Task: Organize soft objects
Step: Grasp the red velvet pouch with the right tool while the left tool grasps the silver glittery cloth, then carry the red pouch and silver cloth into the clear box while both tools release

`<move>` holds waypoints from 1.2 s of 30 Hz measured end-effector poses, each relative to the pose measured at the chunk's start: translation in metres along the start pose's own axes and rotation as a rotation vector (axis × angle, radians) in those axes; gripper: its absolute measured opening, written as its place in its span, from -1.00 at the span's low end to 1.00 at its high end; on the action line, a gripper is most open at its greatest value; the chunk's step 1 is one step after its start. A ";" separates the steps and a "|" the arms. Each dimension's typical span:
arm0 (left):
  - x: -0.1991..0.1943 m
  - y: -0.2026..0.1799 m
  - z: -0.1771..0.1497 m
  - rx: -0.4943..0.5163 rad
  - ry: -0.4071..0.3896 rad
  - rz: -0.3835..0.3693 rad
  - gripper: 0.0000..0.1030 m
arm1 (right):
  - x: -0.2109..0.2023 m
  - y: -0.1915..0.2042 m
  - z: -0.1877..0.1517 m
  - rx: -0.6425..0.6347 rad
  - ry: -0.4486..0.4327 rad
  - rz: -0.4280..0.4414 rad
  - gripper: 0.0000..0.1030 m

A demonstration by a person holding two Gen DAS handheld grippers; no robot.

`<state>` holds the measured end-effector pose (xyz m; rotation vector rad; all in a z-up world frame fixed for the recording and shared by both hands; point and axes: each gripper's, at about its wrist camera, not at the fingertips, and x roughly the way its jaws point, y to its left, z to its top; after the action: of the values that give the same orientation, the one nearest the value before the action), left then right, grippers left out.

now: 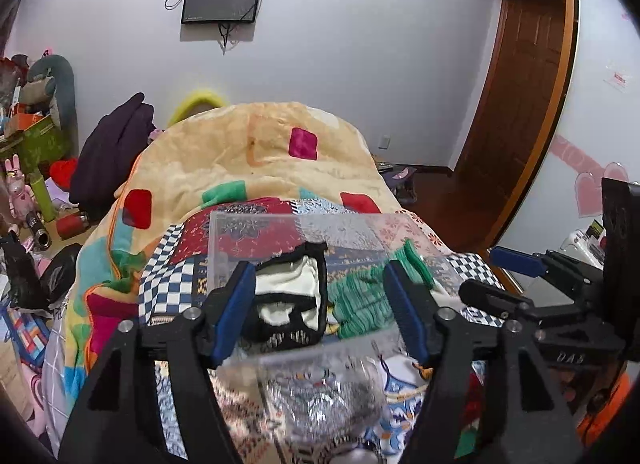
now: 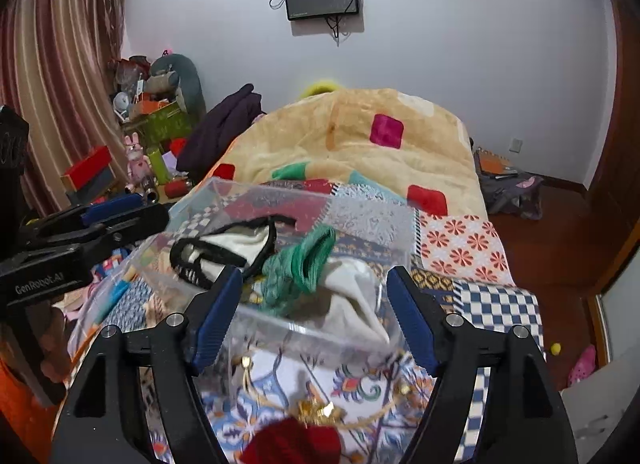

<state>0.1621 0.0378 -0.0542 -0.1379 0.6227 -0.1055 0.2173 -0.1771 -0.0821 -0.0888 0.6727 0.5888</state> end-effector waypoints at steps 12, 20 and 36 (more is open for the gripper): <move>0.016 -0.008 -0.065 0.001 0.172 -0.024 0.46 | 0.011 -0.013 -0.063 0.034 0.196 0.017 0.40; 0.047 -0.007 -0.099 -0.043 0.303 -0.005 0.46 | 0.037 -0.013 -0.087 0.074 0.305 0.077 0.26; 0.050 -0.009 -0.098 -0.071 0.307 -0.067 -0.20 | 0.020 -0.009 -0.078 0.059 0.206 0.088 -0.82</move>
<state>0.1443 0.0126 -0.1600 -0.2137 0.9290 -0.1708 0.1910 -0.1949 -0.1562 -0.0651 0.8966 0.6488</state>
